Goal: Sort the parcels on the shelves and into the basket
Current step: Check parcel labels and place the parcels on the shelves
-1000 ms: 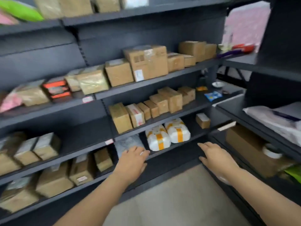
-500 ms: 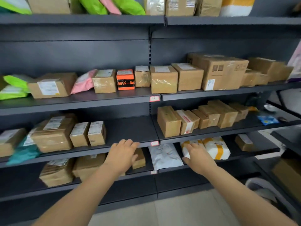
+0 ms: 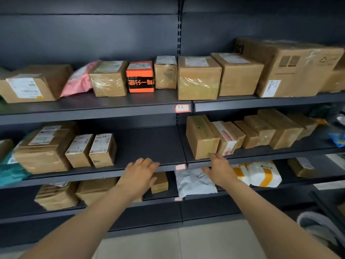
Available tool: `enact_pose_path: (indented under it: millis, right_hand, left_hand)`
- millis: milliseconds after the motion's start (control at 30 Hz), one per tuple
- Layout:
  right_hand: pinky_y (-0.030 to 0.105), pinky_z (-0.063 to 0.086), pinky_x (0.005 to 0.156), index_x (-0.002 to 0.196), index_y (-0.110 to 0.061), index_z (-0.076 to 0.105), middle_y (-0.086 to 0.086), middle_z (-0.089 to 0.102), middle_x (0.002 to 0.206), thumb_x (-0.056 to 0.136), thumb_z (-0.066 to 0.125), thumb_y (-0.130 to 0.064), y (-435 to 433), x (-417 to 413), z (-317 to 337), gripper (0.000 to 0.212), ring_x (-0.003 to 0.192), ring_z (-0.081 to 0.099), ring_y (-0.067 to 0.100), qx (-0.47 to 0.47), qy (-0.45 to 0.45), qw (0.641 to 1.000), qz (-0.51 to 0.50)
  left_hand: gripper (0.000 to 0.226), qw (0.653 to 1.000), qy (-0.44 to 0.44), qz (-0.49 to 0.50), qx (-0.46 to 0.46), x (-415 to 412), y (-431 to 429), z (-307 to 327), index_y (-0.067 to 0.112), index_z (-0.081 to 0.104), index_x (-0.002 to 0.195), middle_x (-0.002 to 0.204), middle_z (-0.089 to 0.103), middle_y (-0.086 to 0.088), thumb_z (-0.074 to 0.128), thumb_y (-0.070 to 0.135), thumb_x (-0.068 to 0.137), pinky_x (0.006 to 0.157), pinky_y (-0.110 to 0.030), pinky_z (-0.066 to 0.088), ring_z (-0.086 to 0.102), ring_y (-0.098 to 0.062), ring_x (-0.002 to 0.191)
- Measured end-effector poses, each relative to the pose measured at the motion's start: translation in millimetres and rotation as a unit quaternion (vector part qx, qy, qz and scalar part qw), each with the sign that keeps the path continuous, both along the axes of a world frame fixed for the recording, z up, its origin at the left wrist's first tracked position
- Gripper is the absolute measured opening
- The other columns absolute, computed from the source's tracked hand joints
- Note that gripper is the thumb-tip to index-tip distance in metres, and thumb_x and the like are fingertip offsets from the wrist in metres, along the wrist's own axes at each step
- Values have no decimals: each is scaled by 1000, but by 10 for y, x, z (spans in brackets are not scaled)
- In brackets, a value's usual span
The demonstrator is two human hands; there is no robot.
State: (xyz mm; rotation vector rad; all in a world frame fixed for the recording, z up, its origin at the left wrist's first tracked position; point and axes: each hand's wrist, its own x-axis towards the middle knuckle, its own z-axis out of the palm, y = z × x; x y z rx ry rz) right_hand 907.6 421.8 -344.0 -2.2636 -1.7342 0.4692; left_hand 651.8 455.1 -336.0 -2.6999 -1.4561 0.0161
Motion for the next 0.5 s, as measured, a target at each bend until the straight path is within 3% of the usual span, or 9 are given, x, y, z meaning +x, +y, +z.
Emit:
enact_pose_path:
  millis: [133,300,367,433,467,500]
  right_hand:
    - [43,38,100,143,-10,29,14,29,145,92,55,-41,476,288,-117,65,129,34,34,1,1,999,-33]
    - [50,34,106,145,-11,17,17,23,147,86,44,-64,1031,509,-277,84,136,22,36,-42,-74,992,-93]
    - [51,32,107,147,-12,12,20,20,148,83,41,-71,1220,475,-348,91,136,22,39,-58,-78,990,-105]
    - [52,28,110,149,-14,5,21,14,150,78,42,-77,1395,429,-421,102,137,19,40,-57,-67,989,-119]
    - [53,26,111,149,-15,3,21,10,151,75,44,-79,1467,412,-465,106,138,17,41,-55,-60,988,-130]
    - [53,24,111,149,-16,1,21,7,152,74,46,-79,1525,401,-513,109,138,16,41,-53,-54,987,-141]
  left_hand:
    - [53,1000,19,3,-11,309,388,-91,26,25,148,144,37,3,41,38,98,105,-36,32,34,-20,132]
    - [54,999,44,-3,-27,595,783,-217,24,26,148,145,37,2,42,38,98,103,-37,34,36,-21,130]
    - [54,997,44,-1,-56,610,882,-283,22,41,142,135,50,-1,55,38,92,96,-38,43,48,-24,121]
    - [56,998,37,-2,-49,609,978,-367,20,61,124,112,65,-2,78,36,73,77,-38,54,63,-24,98]
    - [56,999,26,-2,-40,603,1015,-413,20,63,120,107,66,-1,81,35,69,73,-37,55,65,-25,94]
    - [55,998,15,4,-59,601,1036,-442,20,59,126,114,63,-1,76,35,75,79,-39,53,62,-25,101]
